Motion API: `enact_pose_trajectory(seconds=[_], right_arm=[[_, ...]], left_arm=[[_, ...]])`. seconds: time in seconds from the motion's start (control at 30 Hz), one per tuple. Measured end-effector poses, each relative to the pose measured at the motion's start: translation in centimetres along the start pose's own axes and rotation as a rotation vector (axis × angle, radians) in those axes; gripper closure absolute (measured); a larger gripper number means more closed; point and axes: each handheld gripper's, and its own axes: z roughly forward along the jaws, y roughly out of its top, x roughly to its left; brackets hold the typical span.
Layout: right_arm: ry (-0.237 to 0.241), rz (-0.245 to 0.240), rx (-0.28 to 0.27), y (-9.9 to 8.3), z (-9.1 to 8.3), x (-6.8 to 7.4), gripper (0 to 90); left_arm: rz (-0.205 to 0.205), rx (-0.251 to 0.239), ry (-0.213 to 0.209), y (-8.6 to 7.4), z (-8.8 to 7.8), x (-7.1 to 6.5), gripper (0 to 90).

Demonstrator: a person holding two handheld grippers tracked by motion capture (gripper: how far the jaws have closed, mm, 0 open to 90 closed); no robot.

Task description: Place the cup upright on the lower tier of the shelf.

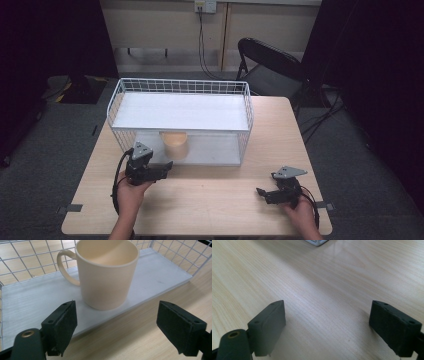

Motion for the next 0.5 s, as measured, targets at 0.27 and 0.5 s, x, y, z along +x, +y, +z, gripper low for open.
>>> enact_pose_trajectory(seconds=[0.27, 0.5], right_arm=[[0.000, 0.000, 0.000, 0.0, 0.0, 0.0, 13.0], [0.000, 0.000, 0.000, 0.0, 0.0, 0.0, 13.0]], left_arm=[[-0.004, 0.000, -0.021, -0.4, -0.4, 0.3, 16.7], [0.003, -0.004, -0.031, -1.2, -1.0, 0.8, 16.7]])
